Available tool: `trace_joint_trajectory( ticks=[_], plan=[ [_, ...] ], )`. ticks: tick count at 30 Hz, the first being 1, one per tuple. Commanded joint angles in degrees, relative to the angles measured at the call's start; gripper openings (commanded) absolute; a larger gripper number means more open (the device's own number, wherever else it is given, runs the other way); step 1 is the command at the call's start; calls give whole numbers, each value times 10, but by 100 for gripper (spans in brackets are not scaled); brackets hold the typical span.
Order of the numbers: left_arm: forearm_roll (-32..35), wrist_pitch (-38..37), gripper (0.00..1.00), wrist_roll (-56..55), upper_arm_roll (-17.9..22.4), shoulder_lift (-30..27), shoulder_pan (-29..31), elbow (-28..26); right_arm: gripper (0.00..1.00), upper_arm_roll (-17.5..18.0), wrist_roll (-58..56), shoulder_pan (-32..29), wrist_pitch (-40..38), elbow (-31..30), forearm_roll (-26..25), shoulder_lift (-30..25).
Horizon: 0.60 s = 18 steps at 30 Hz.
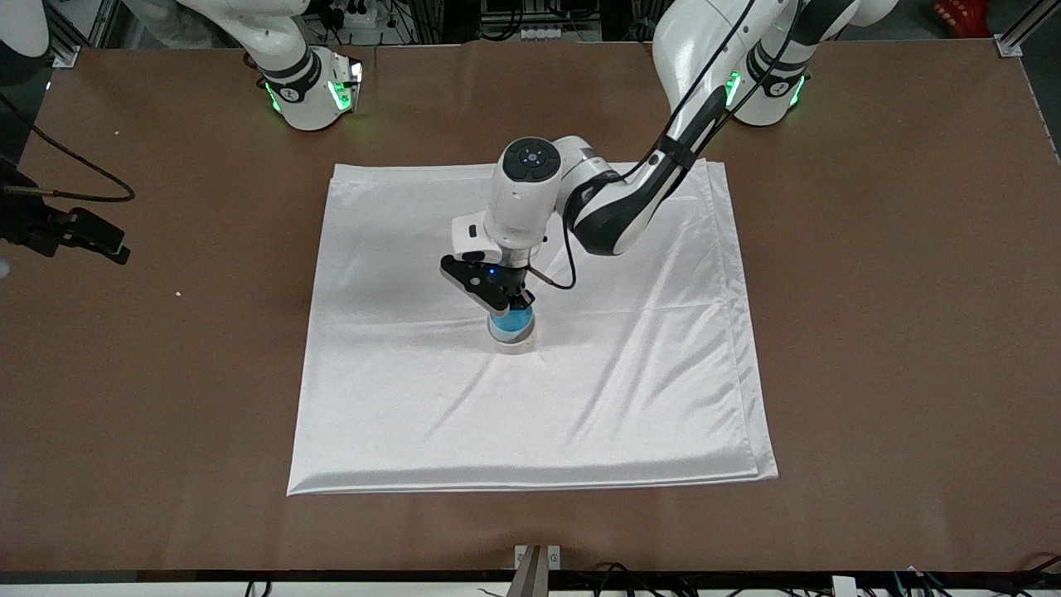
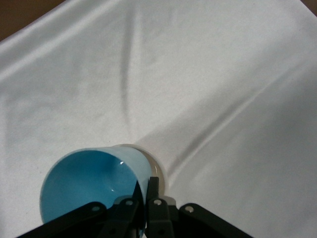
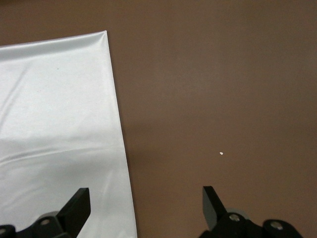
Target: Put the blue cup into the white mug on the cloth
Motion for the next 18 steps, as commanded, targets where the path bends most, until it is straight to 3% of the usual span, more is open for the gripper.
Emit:
trace_joint_trajectory(
  ticks=[1, 18],
  plan=[
    [17, 5, 0, 4, 3, 10, -6, 14, 100, 8, -6, -2, -18, -5, 10, -30],
    [19, 1, 0, 9, 3, 10, -13, 2, 100, 2, 5, 31, -32, -1, 14, -51]
  ],
)
